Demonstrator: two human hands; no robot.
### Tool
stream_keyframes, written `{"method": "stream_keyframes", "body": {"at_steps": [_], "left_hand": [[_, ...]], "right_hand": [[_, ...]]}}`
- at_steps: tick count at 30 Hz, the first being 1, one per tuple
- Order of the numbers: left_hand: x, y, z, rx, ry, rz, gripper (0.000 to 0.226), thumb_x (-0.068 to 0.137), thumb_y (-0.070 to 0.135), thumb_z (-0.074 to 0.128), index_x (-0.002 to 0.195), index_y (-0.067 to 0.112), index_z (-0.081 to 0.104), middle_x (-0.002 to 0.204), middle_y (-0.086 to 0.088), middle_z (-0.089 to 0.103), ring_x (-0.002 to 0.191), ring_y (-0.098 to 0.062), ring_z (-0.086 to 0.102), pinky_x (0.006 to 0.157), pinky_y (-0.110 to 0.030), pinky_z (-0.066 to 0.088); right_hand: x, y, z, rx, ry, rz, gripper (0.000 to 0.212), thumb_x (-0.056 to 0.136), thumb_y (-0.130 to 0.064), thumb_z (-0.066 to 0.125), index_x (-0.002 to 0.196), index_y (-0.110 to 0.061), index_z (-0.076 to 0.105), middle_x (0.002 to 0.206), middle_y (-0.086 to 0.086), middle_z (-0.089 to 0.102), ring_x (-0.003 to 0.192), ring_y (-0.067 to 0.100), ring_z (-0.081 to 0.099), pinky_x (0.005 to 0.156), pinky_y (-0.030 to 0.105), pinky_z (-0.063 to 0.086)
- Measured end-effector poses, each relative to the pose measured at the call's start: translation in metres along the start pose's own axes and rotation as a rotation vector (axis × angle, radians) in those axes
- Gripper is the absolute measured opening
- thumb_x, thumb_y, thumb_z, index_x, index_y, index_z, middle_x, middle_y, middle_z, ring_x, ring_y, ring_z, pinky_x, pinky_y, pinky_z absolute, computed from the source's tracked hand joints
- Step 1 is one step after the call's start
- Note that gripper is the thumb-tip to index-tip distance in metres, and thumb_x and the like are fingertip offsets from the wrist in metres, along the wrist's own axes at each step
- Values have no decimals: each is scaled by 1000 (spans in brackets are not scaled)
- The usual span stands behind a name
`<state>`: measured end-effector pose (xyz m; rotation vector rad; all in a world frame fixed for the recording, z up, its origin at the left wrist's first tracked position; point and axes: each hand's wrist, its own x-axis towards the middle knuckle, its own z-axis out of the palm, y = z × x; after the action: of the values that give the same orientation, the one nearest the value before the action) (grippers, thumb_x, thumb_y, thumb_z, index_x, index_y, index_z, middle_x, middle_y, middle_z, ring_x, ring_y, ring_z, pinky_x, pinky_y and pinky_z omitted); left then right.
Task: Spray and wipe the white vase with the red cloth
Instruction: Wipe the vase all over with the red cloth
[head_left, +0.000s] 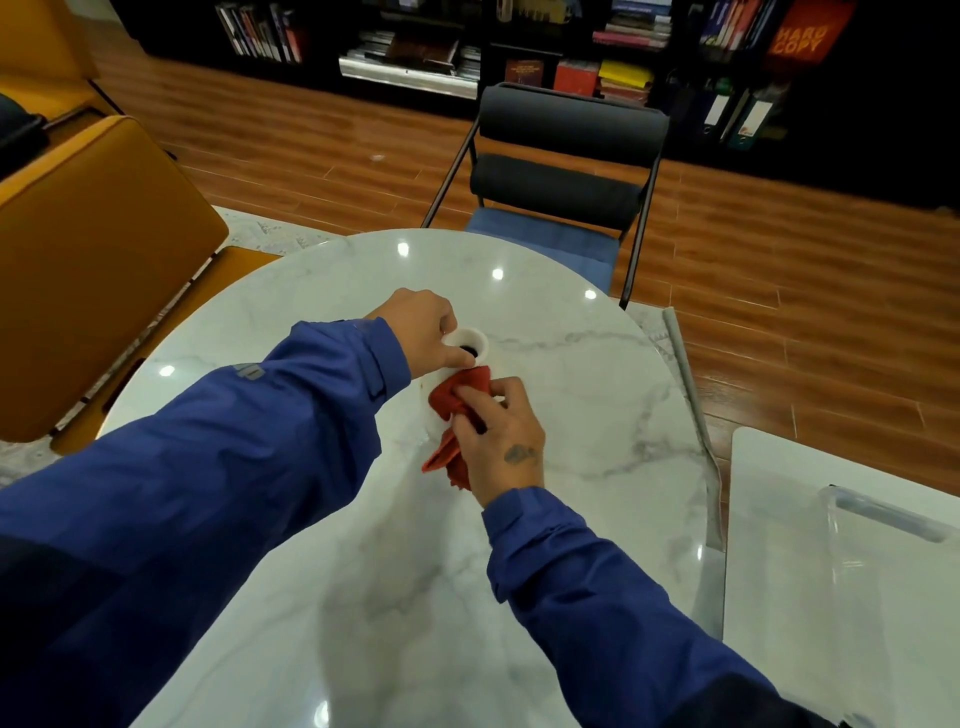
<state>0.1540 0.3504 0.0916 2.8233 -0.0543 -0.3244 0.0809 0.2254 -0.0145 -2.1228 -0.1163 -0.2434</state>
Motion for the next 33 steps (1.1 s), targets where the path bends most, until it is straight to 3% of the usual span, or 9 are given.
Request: {"method": "stream_keyframes", "body": {"at_steps": [6, 9, 13, 16, 18, 22, 28, 33], "left_hand": [[0, 4, 2, 14, 24, -10, 51, 77, 47, 71, 109, 7, 64, 102, -11, 67, 91, -24, 60, 83, -33, 49], [2, 6, 3, 27, 24, -31, 52, 77, 48, 70, 108, 7, 64, 102, -10, 66, 95, -26, 61, 84, -33, 49], [5, 7, -4, 13, -1, -21, 36, 87, 40, 61, 92, 5, 69, 84, -9, 64, 86, -29, 62, 79, -34, 50], [8, 3, -8, 59, -25, 61, 28, 93, 17, 54, 118, 11, 65, 116, -7, 68, 106, -27, 62, 95, -33, 47], [9, 0, -9, 121, -104, 159, 44, 91, 8, 54, 134, 17, 53, 131, -3, 59, 115, -24, 58, 101, -31, 42], [14, -2, -11, 207, -184, 258, 59, 85, 23, 67, 140, 19, 46, 131, -3, 59, 109, -22, 61, 99, -31, 43], [22, -4, -14, 224, -239, 251, 66, 80, 29, 73, 139, 23, 46, 126, -4, 59, 108, -23, 58, 95, -31, 42], [23, -6, -12, 201, -223, 242, 63, 76, 34, 76, 132, 21, 53, 115, -5, 65, 89, -17, 55, 87, -29, 43]], "right_hand": [[10, 0, -5, 96, 91, 101, 21, 84, -8, 67, 100, -17, 76, 101, -7, 57, 80, -10, 53, 72, -3, 37], [12, 0, -6, 126, 125, 143, 20, 83, -6, 67, 98, -16, 77, 101, -5, 59, 81, -1, 53, 72, 0, 39], [15, 5, -11, 176, 155, 173, 22, 82, -5, 67, 98, -17, 76, 98, -8, 58, 82, -6, 55, 75, -1, 38], [19, 11, -17, 169, 185, 187, 22, 83, -7, 66, 97, -21, 75, 97, -7, 60, 82, -9, 55, 74, -2, 37], [29, 16, -22, 127, 170, 211, 21, 85, -9, 65, 100, -21, 74, 100, -4, 61, 81, -2, 54, 73, -3, 36], [40, 15, -24, 58, 129, 211, 22, 87, -10, 63, 105, -17, 73, 105, 2, 62, 86, 5, 51, 72, -2, 33], [7, 7, -10, 93, 37, 49, 24, 85, -9, 66, 105, -19, 73, 106, -12, 52, 89, -14, 50, 77, -3, 37], [37, 12, -18, 93, 135, 158, 22, 84, -6, 65, 101, -16, 74, 103, -1, 60, 86, 5, 52, 78, 3, 40]]}}
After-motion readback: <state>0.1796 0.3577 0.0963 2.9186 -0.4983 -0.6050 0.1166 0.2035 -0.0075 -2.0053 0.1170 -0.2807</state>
